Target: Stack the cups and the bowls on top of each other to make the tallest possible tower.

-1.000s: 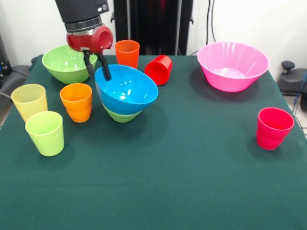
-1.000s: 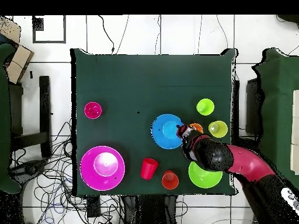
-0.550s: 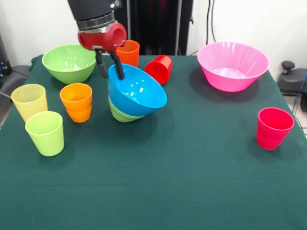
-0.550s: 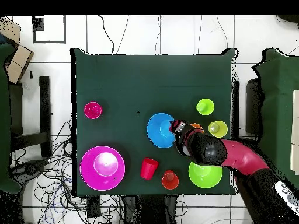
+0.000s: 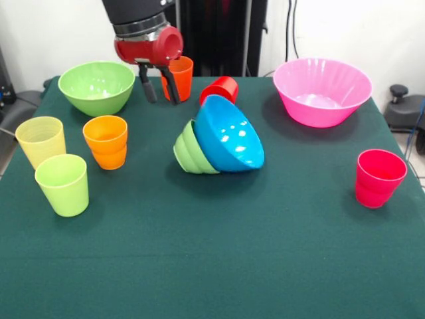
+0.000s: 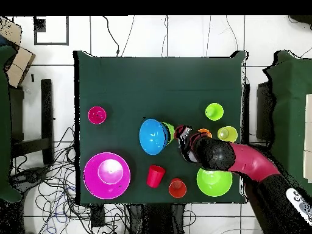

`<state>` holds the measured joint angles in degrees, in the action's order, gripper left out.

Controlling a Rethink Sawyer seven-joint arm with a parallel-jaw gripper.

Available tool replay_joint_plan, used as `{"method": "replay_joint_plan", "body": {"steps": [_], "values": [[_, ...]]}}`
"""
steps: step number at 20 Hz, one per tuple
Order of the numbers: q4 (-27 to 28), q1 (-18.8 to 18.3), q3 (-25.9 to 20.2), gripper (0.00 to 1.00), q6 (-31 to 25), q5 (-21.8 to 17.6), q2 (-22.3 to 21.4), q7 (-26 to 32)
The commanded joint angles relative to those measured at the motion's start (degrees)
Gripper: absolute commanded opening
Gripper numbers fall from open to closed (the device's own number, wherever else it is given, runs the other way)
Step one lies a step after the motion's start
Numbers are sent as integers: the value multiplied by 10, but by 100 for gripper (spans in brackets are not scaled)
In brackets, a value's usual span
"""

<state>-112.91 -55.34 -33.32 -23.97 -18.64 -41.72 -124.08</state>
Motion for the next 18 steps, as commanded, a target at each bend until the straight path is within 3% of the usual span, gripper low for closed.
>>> {"method": "replay_joint_plan", "body": {"steps": [1,6,11,18], "values": [[17,-12,3,100,-96,-4,-25,58],[13,-31,-13,100,-105,-4,-23,65],[12,-26,-21,100,-84,-3,-13,44],[18,8,-13,100,-57,0,2,8]]}}
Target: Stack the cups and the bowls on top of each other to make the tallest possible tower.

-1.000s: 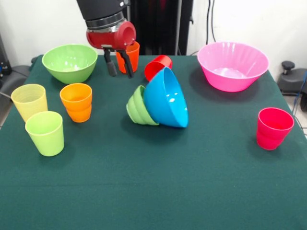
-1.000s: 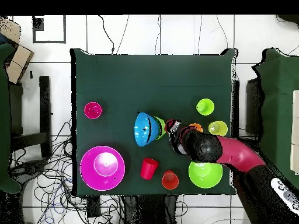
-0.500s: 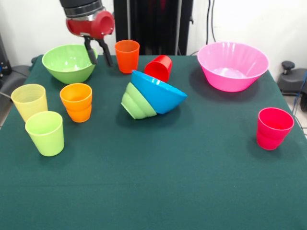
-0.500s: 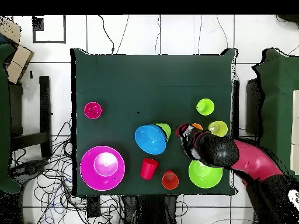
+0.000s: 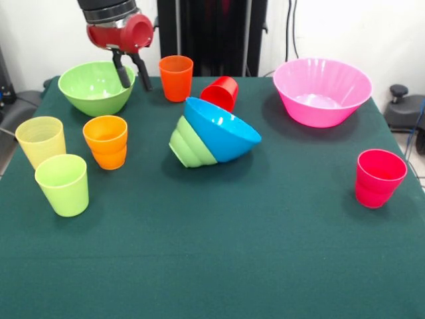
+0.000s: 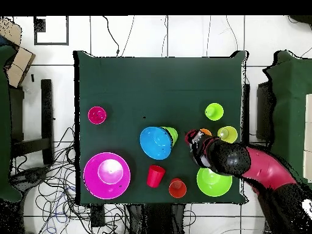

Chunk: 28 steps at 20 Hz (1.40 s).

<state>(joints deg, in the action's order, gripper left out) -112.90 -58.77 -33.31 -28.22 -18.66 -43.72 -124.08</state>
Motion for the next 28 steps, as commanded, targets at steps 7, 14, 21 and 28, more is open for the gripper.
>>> {"method": "replay_joint_plan", "body": {"steps": [7,14,21,28], "values": [[25,59,-7,100,-3,14,28,-14],[31,82,7,100,18,11,40,-31],[29,96,13,100,24,20,47,-44],[41,119,44,100,37,4,62,-46]]}}
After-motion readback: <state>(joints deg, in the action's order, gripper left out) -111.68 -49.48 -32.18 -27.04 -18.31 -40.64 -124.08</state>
